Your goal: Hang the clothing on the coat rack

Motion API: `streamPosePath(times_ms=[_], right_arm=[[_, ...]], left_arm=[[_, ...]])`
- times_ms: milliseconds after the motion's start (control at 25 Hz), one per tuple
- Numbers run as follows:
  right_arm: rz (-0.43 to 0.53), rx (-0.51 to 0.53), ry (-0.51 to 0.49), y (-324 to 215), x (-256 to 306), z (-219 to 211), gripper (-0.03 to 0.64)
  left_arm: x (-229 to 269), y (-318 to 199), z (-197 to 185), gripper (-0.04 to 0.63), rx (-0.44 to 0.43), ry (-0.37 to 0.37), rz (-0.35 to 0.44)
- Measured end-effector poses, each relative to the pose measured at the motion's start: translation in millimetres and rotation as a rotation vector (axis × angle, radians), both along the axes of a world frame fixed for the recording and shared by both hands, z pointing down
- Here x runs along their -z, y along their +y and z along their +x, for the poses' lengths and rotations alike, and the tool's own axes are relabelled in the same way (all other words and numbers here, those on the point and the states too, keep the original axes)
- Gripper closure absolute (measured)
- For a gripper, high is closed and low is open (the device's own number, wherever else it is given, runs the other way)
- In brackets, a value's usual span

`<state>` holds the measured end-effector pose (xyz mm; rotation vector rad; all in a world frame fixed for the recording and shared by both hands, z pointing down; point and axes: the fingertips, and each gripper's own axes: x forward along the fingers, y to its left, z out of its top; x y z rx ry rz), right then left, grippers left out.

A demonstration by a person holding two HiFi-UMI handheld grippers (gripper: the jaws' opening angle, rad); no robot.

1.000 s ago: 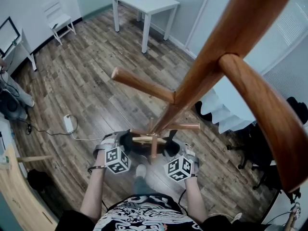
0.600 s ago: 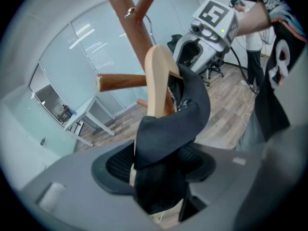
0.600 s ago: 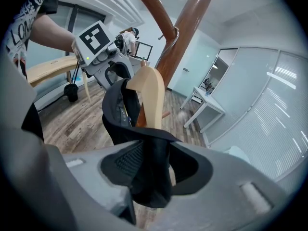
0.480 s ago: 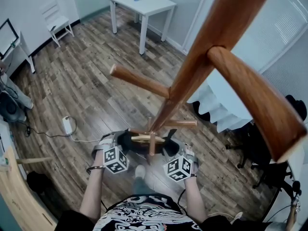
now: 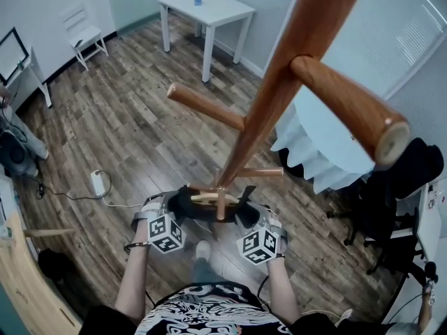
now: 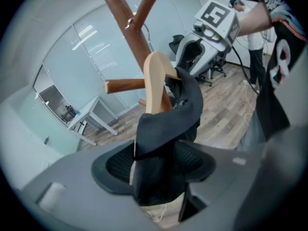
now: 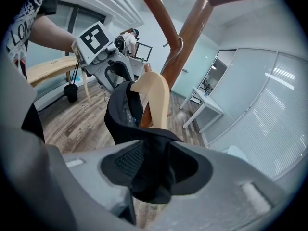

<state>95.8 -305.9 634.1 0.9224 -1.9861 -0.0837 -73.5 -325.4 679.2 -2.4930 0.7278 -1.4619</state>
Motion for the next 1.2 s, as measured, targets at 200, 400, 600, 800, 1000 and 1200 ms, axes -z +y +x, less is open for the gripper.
streamPosePath(times_ms=[200,400,600,800,1000,1200], right_arm=[[0.012,-0.007,-0.002,6,6,4,0.449],[0.015,-0.017,-0.004,19,9,4,0.449],[0.020,-0.027,-0.028,32,14,2,0.449],[0.041,-0.024,-0.045,49,22,-6,0.451],[0.063,-0.054,-0.177,62,41,-23,0.459],[0.105,-0.114,-0.377,83,61,-32,0.617]], left_arm=[[4,8,-1,0.370,0.000,-0.005,0.005],[10,18,-6,0.371,0.004,-0.004,0.019],[14,29,-9,0.370,0.011,0.004,0.024],[27,45,-10,0.371,0.047,0.080,0.019],[48,60,-14,0.465,0.108,0.172,0.057],[87,74,-14,0.606,0.287,0.532,-0.032]])
